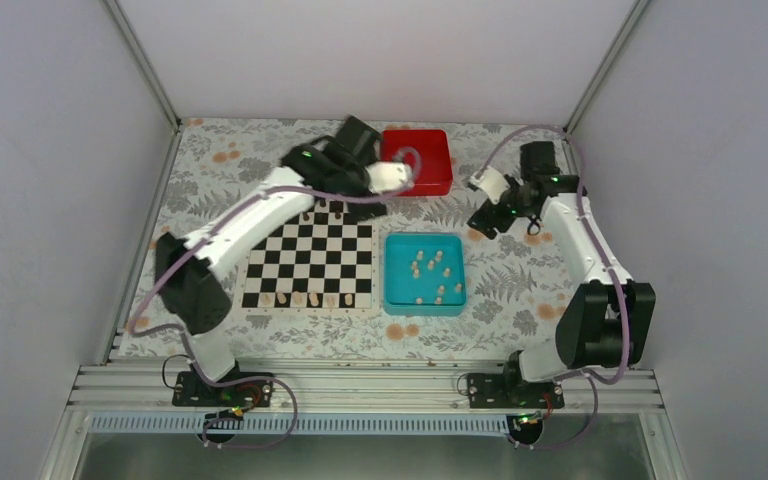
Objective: Set up the chess pieces on the board
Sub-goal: Pick up the chess piece from the storage box, then place the chess piece on the chessboard.
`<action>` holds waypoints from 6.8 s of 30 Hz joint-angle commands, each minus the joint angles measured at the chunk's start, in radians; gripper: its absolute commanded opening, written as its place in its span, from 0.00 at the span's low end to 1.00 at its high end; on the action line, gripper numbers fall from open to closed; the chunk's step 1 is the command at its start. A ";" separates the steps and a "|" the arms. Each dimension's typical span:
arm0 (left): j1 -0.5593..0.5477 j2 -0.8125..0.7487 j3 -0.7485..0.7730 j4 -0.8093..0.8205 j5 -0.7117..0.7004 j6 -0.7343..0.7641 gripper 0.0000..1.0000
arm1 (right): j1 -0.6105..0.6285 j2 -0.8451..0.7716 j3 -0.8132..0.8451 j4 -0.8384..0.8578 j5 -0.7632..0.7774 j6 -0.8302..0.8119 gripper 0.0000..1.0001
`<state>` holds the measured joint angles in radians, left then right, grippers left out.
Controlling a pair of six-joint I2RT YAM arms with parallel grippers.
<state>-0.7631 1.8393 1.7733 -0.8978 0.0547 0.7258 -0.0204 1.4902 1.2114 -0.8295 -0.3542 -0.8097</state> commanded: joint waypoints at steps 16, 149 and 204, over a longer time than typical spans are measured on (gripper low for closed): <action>0.755 -0.404 -0.400 0.405 -0.122 -0.208 1.00 | 0.370 0.073 -0.028 -0.124 0.116 0.103 0.49; 0.900 -0.426 -0.410 0.405 0.048 -0.330 1.00 | 0.961 0.426 0.134 -0.051 0.143 0.169 0.06; 0.899 -0.416 -0.408 0.401 0.054 -0.322 1.00 | 0.961 0.381 0.176 -0.043 0.211 0.173 0.44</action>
<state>0.1291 1.4185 1.3628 -0.5037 0.0906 0.4068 0.9478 1.9530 1.3922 -0.8677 -0.1619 -0.6403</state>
